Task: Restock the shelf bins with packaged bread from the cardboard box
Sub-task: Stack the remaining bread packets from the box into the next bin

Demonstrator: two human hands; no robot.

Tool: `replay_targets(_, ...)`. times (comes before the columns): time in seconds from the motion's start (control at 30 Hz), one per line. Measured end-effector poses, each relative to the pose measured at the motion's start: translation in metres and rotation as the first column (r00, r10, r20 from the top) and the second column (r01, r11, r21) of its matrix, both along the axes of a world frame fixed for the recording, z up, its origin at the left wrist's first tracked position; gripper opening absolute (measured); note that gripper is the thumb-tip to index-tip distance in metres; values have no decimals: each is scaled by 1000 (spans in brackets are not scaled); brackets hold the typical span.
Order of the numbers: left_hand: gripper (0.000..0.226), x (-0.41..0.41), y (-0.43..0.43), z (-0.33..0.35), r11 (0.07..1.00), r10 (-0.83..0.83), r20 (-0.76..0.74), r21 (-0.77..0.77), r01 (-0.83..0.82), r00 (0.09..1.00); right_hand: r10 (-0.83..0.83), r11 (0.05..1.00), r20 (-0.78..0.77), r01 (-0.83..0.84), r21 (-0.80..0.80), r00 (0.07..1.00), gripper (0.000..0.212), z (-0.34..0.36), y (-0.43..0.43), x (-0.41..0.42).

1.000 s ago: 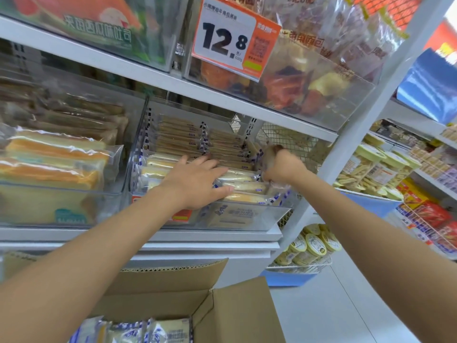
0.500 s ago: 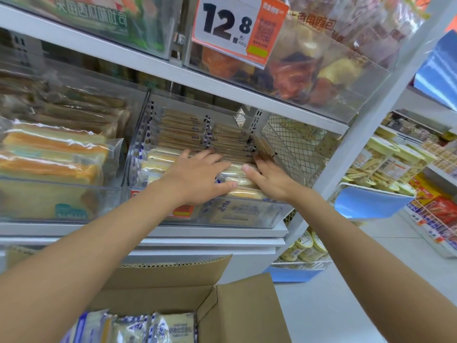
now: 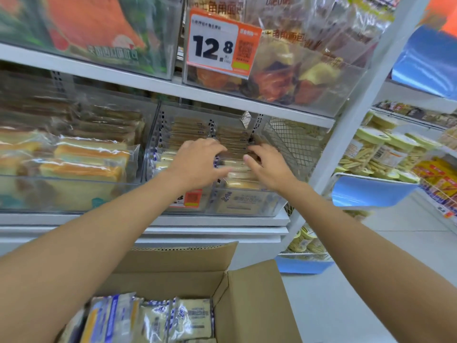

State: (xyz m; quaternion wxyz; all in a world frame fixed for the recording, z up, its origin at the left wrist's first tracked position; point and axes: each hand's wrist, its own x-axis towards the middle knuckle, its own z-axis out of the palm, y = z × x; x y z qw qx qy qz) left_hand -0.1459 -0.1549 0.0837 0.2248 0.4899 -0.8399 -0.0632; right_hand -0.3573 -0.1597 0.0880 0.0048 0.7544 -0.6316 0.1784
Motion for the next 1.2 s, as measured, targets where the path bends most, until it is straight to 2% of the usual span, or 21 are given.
replay_targets(0.03, 38, 4, 8, 3, 998, 23, -77, -63, -28, 997, 28, 998, 45, -26, -61, 999, 38, -1, 9, 7)
replay_targets(0.1, 13, 13, 31, 5, 996, 62, -202, -44, -73, 977, 63, 986, 116, -44, -160, 991, 18, -4, 31, 23)
replay_targets(0.2, 9, 32, 64, -17, 984, 136, -188, 137, -112, 973, 131, 979, 205, -94, -181, 970, 7, -23, 66, 51)
replay_targets(0.33, 6, 72, 107, -86, 902, 229, -93, 396, -176, 969, 198, 978, 227, -208, 19, 953, 8, -87, 108, 82)
replay_targets(0.43, 4, 108, 137, -149, 789, 297, -15, 567, -237, 955, 181, 930, 252, -249, 271, 951, 14, -150, 133, 94)
replay_targets(0.53, 2, 141, 160, -205, 668, 373, 18, 688, -282, 928, 133, 793, 245, -251, 555, 960, 19, -220, 151, 99)
replay_targets(0.63, 7, 162, 178, -247, 581, 432, -14, 769, -267, 902, 142, 583, 140, -197, 789, 980, 30, -287, 165, 97)
replay_targets(0.73, 6, 172, 192, -277, 508, 473, -18, 823, -256, 881, 170, 383, 24, -89, 919, 985, 57, -335, 187, 91)
replay_targets(0.83, 12, 174, 204, -294, 449, 470, -12, 864, -228, 883, 154, 261, -20, -21, 965, 988, 81, -367, 213, 87)
replay_targets(0.9, 9, 173, 208, -303, 420, 475, 2, 878, -229, 880, 109, 297, -12, -21, 955, 994, 76, -379, 223, 86)
replay_targets(0.97, 7, 167, 211, -304, 404, 471, 7, 887, -223, 882, 56, 371, 44, -62, 926, 997, 58, -377, 222, 85)
replay_targets(1.03, 8, 156, 209, -298, 382, 472, -30, 908, -173, 881, -101, 408, 181, -125, 905, 978, 49, -363, 216, 87)
replay_targets(1.07, 14, 149, 209, -294, 361, 469, -70, 925, -118, 880, -174, 425, 257, -163, 890, 951, 53, -354, 211, 90)
replay_targets(1.13, 48, 130, 207, -282, 282, 451, -138, 959, 6, 882, -303, 438, 381, -227, 870, 874, 67, -334, 201, 100)
replay_targets(1.2, 81, 110, 205, -268, 210, 432, -158, 975, 72, 888, -458, 394, 475, -307, 866, 751, 70, -315, 192, 115)
